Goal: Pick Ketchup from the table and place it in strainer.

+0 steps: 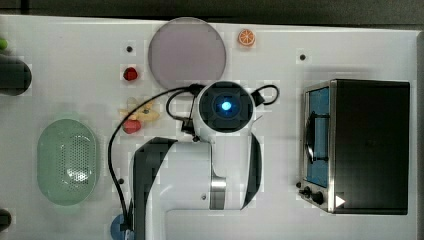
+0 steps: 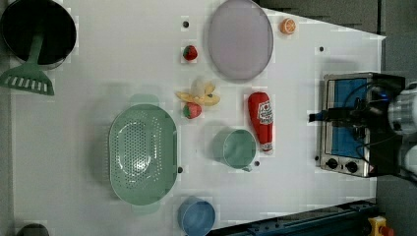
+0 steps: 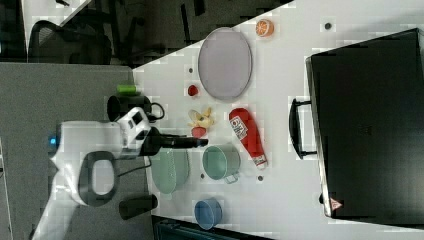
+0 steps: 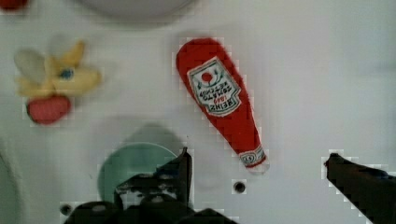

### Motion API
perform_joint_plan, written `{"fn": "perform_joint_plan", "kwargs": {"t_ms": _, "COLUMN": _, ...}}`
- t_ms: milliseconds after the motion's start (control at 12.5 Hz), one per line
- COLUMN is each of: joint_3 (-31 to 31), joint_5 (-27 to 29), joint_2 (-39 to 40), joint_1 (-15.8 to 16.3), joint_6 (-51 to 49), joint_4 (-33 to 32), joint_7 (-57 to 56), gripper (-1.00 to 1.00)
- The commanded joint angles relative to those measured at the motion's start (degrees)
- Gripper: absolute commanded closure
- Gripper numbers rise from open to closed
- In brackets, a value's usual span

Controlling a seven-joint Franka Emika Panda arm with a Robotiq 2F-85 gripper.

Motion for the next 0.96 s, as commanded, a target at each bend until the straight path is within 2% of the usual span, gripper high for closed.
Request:
{"fn": "perform_joint_plan", "kwargs": {"t_ms": 80, "joint_3": -0.4, "joint_5": 0.0, "joint_2": -0.5, "joint_1": 0.2, "joint_6": 7.0, "joint_4": -3.7, "joint_7": -17.3, "gripper": -1.00}}
{"fn": "perform_joint_plan", "kwargs": {"t_ms": 400, "joint_3": -0.1, "joint_5": -1.1, "joint_2": 5.5, "joint_1": 0.2, "joint_6": 15.8, "joint_4": -7.2, "joint_7": -17.9, "gripper": -1.00}}
{"fn": "perform_joint_plan", "kwargs": {"t_ms": 640, "joint_3": 0.0, "joint_5": -5.4, "joint_2": 11.3, "joint_1": 0.2, "joint_6": 20.8, "joint_4": -7.2, "joint_7": -17.9, "gripper": -1.00}}
{"fn": "perform_joint_plan", "kwargs": {"t_ms": 960, "joint_3": 0.0, "joint_5": -5.4, "joint_2": 17.4, "joint_1": 0.2, "joint_6": 25.5, "joint_4": -7.4, "joint_7": -17.8, "gripper": -1.00}}
